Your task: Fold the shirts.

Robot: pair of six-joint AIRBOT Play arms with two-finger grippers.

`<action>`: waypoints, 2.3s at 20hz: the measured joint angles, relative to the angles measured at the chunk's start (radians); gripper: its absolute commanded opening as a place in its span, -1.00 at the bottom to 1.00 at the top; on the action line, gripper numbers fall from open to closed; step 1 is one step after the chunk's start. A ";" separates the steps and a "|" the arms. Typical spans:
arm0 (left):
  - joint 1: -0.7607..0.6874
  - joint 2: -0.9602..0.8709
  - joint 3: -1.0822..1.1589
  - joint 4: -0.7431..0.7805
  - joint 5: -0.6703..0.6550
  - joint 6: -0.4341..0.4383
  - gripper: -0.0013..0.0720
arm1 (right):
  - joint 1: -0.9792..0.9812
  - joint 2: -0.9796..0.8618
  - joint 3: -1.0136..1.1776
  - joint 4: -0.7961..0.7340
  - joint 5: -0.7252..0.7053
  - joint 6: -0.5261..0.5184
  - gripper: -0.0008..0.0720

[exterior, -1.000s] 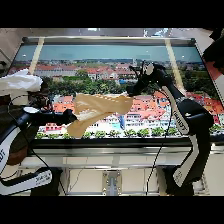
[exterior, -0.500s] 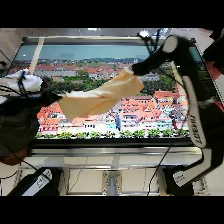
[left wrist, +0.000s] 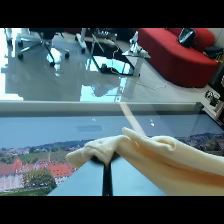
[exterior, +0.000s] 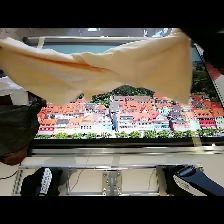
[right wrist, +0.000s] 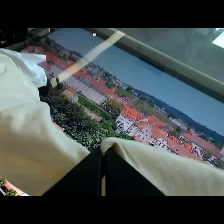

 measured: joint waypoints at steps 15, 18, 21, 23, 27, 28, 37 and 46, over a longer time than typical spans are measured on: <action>-0.237 -0.576 -0.439 0.476 0.019 -0.173 -0.94 | 0.017 -0.626 -0.467 -0.059 -0.564 -0.056 -0.95; -0.252 -0.697 -0.475 0.473 0.222 -0.205 -0.94 | 0.018 -0.786 -0.412 -0.043 -0.826 -0.045 -0.95; -0.259 -0.767 -0.485 0.402 0.413 -0.216 -0.94 | 0.018 -0.877 -0.351 -0.035 -1.042 -0.039 -0.86; -0.261 -0.789 -0.487 0.337 0.528 -0.223 -0.71 | 0.018 -0.907 -0.315 -0.033 -1.136 -0.034 0.16; -0.251 -0.779 -0.459 0.236 0.619 -0.229 0.98 | -0.003 -0.918 -0.185 -0.041 -1.094 -0.008 0.18; -0.240 -0.759 -0.449 0.223 0.627 -0.227 0.98 | -0.021 -0.908 -0.133 -0.053 -1.020 -0.004 0.11; 0.135 -0.401 -0.519 0.362 0.397 -0.223 0.97 | -0.417 -0.482 -0.212 -0.133 -0.244 0.001 0.07; 0.037 -0.351 -0.827 0.199 0.370 0.180 0.75 | -0.386 -0.036 -1.405 0.648 -0.649 -0.076 0.09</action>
